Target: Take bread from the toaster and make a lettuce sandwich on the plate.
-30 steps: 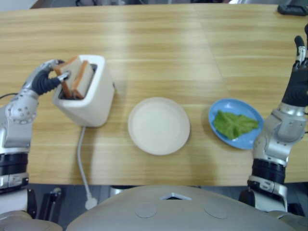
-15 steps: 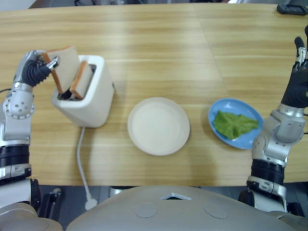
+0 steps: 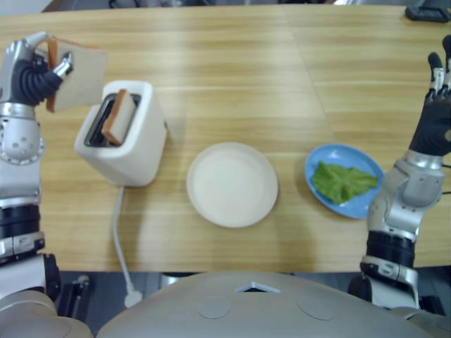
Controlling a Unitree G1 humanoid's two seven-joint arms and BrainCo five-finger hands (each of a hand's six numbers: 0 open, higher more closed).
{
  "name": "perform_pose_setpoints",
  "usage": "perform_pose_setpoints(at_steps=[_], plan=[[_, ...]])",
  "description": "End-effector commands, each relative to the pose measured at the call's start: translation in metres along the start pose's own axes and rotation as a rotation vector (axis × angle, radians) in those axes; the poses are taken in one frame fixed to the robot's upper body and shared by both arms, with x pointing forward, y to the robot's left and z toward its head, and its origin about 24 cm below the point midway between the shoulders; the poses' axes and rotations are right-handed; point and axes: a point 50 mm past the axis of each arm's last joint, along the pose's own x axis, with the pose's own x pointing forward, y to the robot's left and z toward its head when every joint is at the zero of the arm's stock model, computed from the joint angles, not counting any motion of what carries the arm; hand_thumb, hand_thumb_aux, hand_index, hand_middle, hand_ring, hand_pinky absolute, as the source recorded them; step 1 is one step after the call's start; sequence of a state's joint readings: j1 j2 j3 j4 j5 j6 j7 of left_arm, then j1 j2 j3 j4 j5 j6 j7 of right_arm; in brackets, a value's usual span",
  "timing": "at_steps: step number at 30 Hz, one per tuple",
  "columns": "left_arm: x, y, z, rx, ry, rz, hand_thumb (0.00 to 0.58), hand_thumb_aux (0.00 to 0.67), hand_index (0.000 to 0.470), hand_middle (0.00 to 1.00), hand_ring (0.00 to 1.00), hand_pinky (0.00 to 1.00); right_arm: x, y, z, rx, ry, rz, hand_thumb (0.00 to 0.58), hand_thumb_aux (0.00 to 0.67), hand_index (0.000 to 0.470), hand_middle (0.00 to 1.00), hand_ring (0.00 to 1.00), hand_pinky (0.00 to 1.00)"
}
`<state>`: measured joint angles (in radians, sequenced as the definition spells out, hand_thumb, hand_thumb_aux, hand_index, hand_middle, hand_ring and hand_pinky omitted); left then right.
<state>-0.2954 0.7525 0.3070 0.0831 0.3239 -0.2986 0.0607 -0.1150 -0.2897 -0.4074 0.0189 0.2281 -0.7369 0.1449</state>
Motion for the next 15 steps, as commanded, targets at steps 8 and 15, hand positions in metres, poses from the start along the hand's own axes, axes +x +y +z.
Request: perform_pose_setpoints(at_steps=[8, 15], plan=[[0.033, -0.014, 0.083, -0.042, -0.364, 0.006, 0.58, 0.67, 0.46, 1.0, 1.0, 1.0, 0.003, 0.007, -0.006, 0.011, -0.007, 0.002, 0.0, 0.0, 0.0, 0.0, 0.0, 0.0], [0.035, -0.073, 0.128, -0.074, -0.549, -0.162, 0.58, 0.67, 0.46, 1.0, 1.0, 1.0, 0.007, 0.011, -0.011, 0.027, -0.018, 0.001, 0.0, 0.0, 0.0, 0.0, 0.0, 0.0]])
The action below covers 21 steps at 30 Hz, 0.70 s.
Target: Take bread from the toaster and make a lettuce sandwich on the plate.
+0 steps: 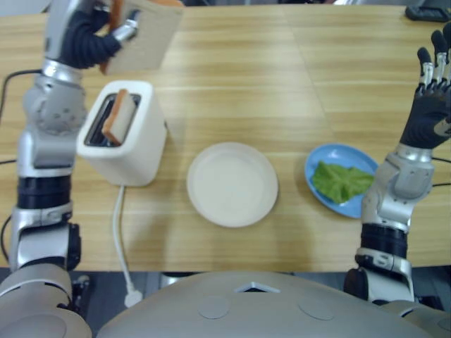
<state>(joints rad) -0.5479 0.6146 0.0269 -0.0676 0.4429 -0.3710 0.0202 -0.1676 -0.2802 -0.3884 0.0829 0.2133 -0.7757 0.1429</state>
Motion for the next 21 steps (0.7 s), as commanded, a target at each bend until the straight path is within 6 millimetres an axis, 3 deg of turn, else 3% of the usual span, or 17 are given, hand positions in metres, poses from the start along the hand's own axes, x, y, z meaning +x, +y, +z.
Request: perform_pose_setpoints(at_steps=[1, 6, 10, 16, 21], plan=[[0.006, -0.044, 0.018, -0.021, -0.098, -0.142, 0.58, 0.67, 0.46, 1.0, 1.0, 1.0, 0.003, 0.003, -0.005, 0.012, -0.001, -0.001, 0.0, 0.0, 0.0, 0.0, 0.0, 0.0], [-0.013, -0.096, 0.037, -0.027, -0.194, -0.295, 0.58, 0.67, 0.46, 1.0, 1.0, 1.0, 0.004, 0.005, -0.007, 0.025, -0.003, -0.002, 0.0, 0.0, 0.0, 0.0, 0.0, 0.0], [-0.033, -0.126, 0.051, -0.008, -0.269, -0.374, 0.58, 0.67, 0.46, 1.0, 1.0, 1.0, 0.004, 0.006, -0.008, 0.029, -0.003, -0.003, 0.0, 0.0, 0.0, 0.0, 0.0, 0.0], [-0.061, -0.152, 0.053, 0.081, -0.356, -0.439, 0.58, 0.67, 0.46, 1.0, 1.0, 1.0, 0.005, 0.007, -0.008, 0.035, -0.004, 0.001, 0.0, 0.0, 0.0, 0.0, 0.0, 0.0], [-0.084, -0.168, 0.062, 0.037, -0.395, -0.461, 0.58, 0.67, 0.46, 1.0, 1.0, 1.0, 0.004, 0.005, -0.006, 0.031, -0.006, 0.0, 0.0, 0.0, 0.0, 0.0, 0.0, 0.0]])
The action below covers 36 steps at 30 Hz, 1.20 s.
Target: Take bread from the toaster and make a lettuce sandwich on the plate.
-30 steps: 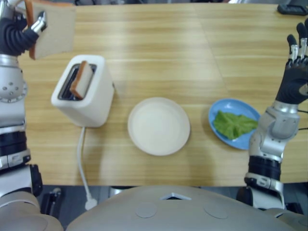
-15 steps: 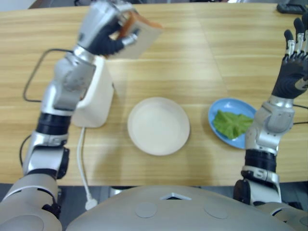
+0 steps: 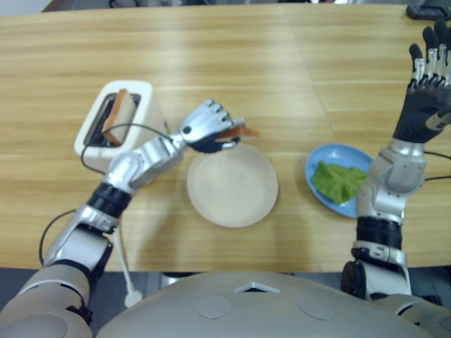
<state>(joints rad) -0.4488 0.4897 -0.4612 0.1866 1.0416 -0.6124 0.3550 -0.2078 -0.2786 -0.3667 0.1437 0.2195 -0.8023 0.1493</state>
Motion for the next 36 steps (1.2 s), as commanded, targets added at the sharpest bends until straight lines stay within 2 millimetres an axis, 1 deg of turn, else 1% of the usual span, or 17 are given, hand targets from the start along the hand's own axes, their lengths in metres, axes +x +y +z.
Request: perform_pose_setpoints(at_steps=[1, 7, 14, 21, 22, 23, 24, 25, 26, 28, 29, 30, 31, 32, 33, 35, 36], plan=[[-0.011, -0.021, 0.014, -0.028, -0.047, -0.029, 0.58, 0.67, 0.46, 1.0, 1.0, 1.0, 0.0, -0.002, 0.002, 0.004, -0.005, -0.006, 0.0, 0.0, 0.0, 0.0, 0.0, 0.0], [-0.024, -0.037, 0.031, -0.089, -0.1, -0.017, 0.58, 0.67, 0.46, 1.0, 1.0, 1.0, -0.001, -0.002, 0.003, 0.003, -0.001, -0.003, 0.0, 0.0, 0.0, 0.0, 0.0, 0.0], [-0.032, -0.036, 0.043, -0.15, -0.148, 0.028, 0.58, 0.67, 0.46, 1.0, 1.0, 1.0, -0.002, -0.003, 0.004, 0.003, 0.002, 0.0, 0.0, 0.0, 0.0, 0.0, 0.0, 0.0], [-0.048, -0.059, 0.041, -0.155, -0.128, -0.125, 0.58, 0.67, 0.46, 1.0, 1.0, 1.0, -0.003, -0.002, 0.004, 0.006, 0.007, 0.006, 0.0, 0.0, 0.0, 0.0, 0.0, 0.0], [-0.052, -0.064, 0.041, -0.154, -0.129, -0.155, 0.58, 0.67, 0.46, 0.81, 0.81, 0.81, -0.002, -0.002, 0.004, 0.006, 0.007, 0.008, 0.0, 0.0, 0.0, 0.0, 0.0, 0.0], [-0.055, -0.068, 0.042, -0.155, -0.129, -0.181, 0.58, 0.67, 0.46, 0.81, 0.81, 0.81, -0.002, -0.002, 0.004, 0.006, 0.008, 0.009, 0.0, 0.0, 0.0, 0.0, 0.0, 0.0], [-0.058, -0.073, 0.043, -0.155, -0.127, -0.211, 0.58, 0.67, 0.46, 0.39, 0.39, 0.39, -0.002, -0.002, 0.004, 0.005, 0.009, 0.01, 0.0, 0.0, 0.0, 0.0, 0.0, 0.0], [-0.062, -0.078, 0.044, -0.154, -0.133, -0.25, 0.58, 0.67, 0.46, 0.15, 0.15, 0.15, -0.002, -0.002, 0.004, 0.004, 0.01, 0.011, 0.0, 0.0, 0.0, 0.0, 0.0, 0.0], [-0.066, -0.082, 0.046, -0.165, -0.149, -0.293, 0.58, 0.67, 0.46, 0.0, 0.0, 0.0, -0.002, -0.003, 0.005, 0.003, 0.011, 0.012, 0.0, 0.0, 0.0, 0.0, 0.0, 0.0], [-0.072, -0.089, 0.051, -0.208, -0.172, -0.369, 0.58, 0.67, 0.46, 0.0, 0.0, 0.0, -0.002, -0.004, 0.005, 0.0, 0.012, 0.012, 0.0, 0.0, 0.0, 0.0, 0.0, 0.0], [-0.074, -0.09, 0.053, -0.236, -0.179, -0.383, 0.578, 0.631, 0.433, 0.0, 0.0, 0.0, -0.002, -0.004, 0.006, -0.002, 0.012, 0.012, 0.0, 0.0, 0.0, 0.0, 0.0, 0.0], [-0.076, -0.091, 0.055, -0.261, -0.183, -0.393, 0.578, 0.631, 0.433, 0.0, 0.0, 0.0, -0.002, -0.005, 0.006, -0.004, 0.011, 0.012, 0.0, 0.0, 0.0, 0.0, 0.0, 0.0], [-0.076, -0.091, 0.057, -0.287, -0.19, -0.401, 0.558, 0.539, 0.37, 0.0, 0.0, 0.0, -0.002, -0.006, 0.007, -0.005, 0.011, 0.011, 0.0, 0.0, 0.0, 0.0, 0.0, 0.0], [-0.077, -0.091, 0.059, -0.31, -0.196, -0.406, 0.558, 0.539, 0.37, 0.0, 0.0, 0.0, -0.002, -0.006, 0.007, -0.007, 0.01, 0.011, 0.0, 0.0, 0.0, 0.0, 0.0, 0.0], [-0.077, -0.09, 0.06, -0.34, -0.196, -0.41, 0.438, 0.339, 0.233, 0.0, 0.0, 0.0, -0.002, -0.007, 0.008, -0.008, 0.01, 0.011, 0.0, 0.0, 0.0, 0.0, 0.0, 0.0], [-0.076, -0.085, 0.064, -0.411, -0.201, -0.397, 0.438, 0.339, 0.233, 0.0, 0.0, 0.0, -0.002, -0.007, 0.009, -0.009, 0.008, 0.011, 0.0, 0.0, 0.0, 0.0, 0.0, 0.0], [-0.075, -0.081, 0.064, -0.447, -0.198, -0.379, 0.319, 0.221, 0.152, 0.0, 0.0, 0.0, -0.001, -0.007, 0.009, -0.01, 0.008, 0.012, 0.0, 0.0, 0.0, 0.0, 0.0, 0.0]])
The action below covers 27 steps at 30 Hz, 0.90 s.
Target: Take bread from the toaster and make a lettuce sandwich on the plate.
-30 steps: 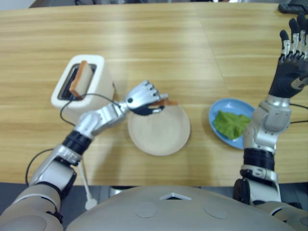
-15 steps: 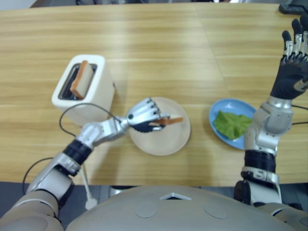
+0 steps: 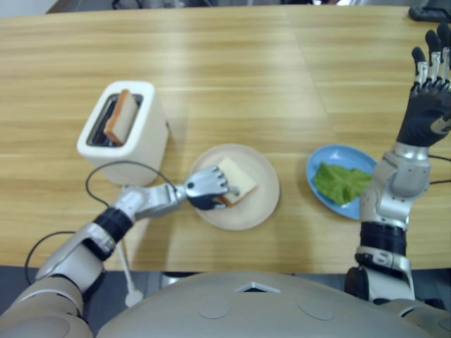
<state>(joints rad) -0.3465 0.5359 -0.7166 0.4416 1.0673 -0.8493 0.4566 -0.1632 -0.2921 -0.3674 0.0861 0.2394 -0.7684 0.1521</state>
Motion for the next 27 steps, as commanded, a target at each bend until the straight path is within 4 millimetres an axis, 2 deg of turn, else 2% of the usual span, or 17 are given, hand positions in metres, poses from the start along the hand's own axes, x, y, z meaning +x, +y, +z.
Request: perform_pose_setpoints(at_steps=[1, 9, 18, 21, 24, 27], plan=[[-0.007, -0.007, 0.012, -0.156, -0.032, -0.053, 0.0, 0.0, 0.0, 0.0, 0.0, 0.0, 0.002, -0.002, 0.004, -0.007, -0.006, 0.004, 0.0, 0.0, 0.0, 0.0, 0.0, 0.0], [-0.006, 0.014, -0.001, -0.215, 0.039, 0.048, 0.0, 0.0, 0.0, 0.0, 0.0, 0.0, 0.006, 0.002, 0.004, -0.005, -0.006, 0.015, 0.0, 0.0, 0.0, 0.0, 0.0, 0.0], [-0.011, 0.027, -0.011, -0.178, 0.095, 0.062, 0.0, 0.0, 0.0, 0.0, 0.0, 0.0, 0.007, 0.004, 0.005, -0.002, -0.005, 0.026, 0.0, 0.0, 0.0, 0.0, 0.0, 0.0], [-0.01, 0.052, -0.011, -0.13, 0.077, 0.178, 0.0, 0.0, 0.0, 0.0, 0.0, 0.0, 0.008, 0.004, 0.005, -0.012, 0.0, 0.039, 0.0, 0.0, 0.0, 0.0, 0.0, 0.0], [-0.014, 0.107, -0.013, -0.086, 0.07, 0.437, 0.0, 0.0, 0.0, 0.0, 0.0, 0.0, 0.008, -0.001, 0.004, -0.084, 0.016, 0.099, 0.0, 0.0, 0.0, 0.0, 0.0, 0.0], [-0.025, 0.15, -0.014, -0.086, 0.089, 0.648, 0.0, 0.0, 0.0, 0.0, 0.0, 0.0, 0.01, -0.015, 0.001, -0.181, 0.059, 0.159, 0.0, 0.0, 0.0, 0.0, 0.0, 0.0]])
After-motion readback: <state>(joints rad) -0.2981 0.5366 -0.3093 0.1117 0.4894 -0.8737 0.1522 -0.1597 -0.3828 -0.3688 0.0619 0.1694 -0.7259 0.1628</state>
